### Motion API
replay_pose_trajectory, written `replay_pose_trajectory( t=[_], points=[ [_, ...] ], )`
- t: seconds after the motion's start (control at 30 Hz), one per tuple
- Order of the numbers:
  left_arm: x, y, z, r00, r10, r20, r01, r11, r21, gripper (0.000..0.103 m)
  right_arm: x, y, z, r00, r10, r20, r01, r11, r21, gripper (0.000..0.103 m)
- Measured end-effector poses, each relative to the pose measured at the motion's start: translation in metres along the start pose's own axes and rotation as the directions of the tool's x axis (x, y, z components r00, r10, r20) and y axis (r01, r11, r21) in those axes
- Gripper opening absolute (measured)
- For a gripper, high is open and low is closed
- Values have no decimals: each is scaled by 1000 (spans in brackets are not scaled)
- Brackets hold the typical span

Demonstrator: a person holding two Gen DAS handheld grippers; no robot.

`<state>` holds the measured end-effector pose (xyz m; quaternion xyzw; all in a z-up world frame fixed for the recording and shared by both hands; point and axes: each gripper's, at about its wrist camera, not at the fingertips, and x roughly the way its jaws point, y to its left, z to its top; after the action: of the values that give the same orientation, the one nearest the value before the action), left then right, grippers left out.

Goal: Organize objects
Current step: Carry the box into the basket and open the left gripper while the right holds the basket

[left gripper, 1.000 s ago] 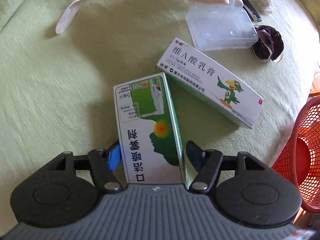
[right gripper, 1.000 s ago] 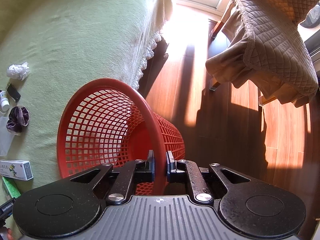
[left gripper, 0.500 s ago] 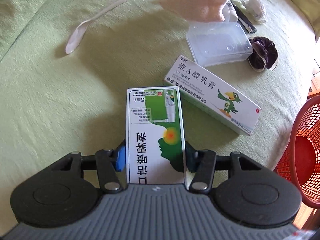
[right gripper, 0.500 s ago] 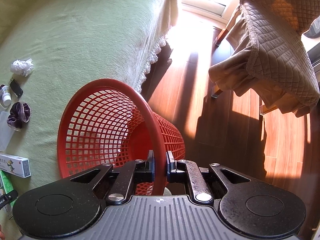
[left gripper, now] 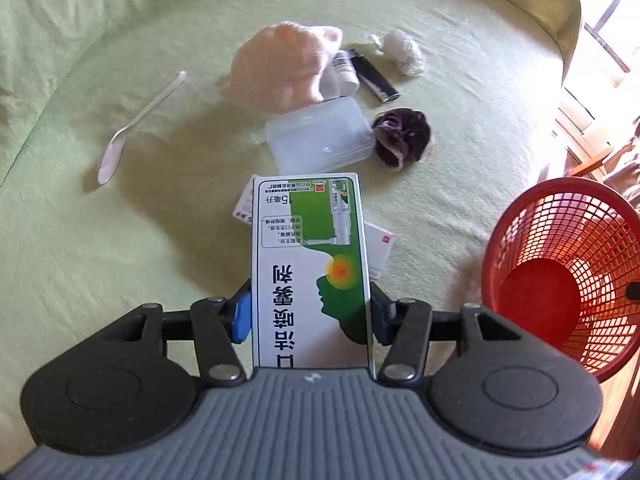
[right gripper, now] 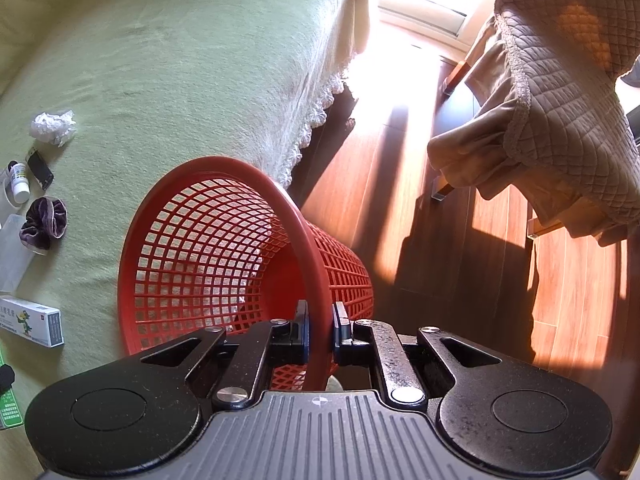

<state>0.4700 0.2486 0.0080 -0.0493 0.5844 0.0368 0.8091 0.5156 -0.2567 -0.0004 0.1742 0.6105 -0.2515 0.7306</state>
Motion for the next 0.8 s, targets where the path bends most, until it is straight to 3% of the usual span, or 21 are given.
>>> replay_pose_trajectory(
  t=[0.3,0.53,0.6,0.8],
  points=[
    [1,-73,12,990,-140,-27,143,983,112,51,1,-3,4,1000,25,-10,-25,999,-23,7],
    [1,-127,19,950,-302,-79,310,939,145,51,2,-7,9,998,51,-22,-51,998,-33,7],
    [0,-139,19,946,-314,-85,324,933,159,58,2,-8,10,998,57,-30,-58,998,-36,8],
    [-1,-135,16,962,-260,-81,268,954,132,59,3,-9,15,996,75,-44,-78,996,-51,8]
  ],
)
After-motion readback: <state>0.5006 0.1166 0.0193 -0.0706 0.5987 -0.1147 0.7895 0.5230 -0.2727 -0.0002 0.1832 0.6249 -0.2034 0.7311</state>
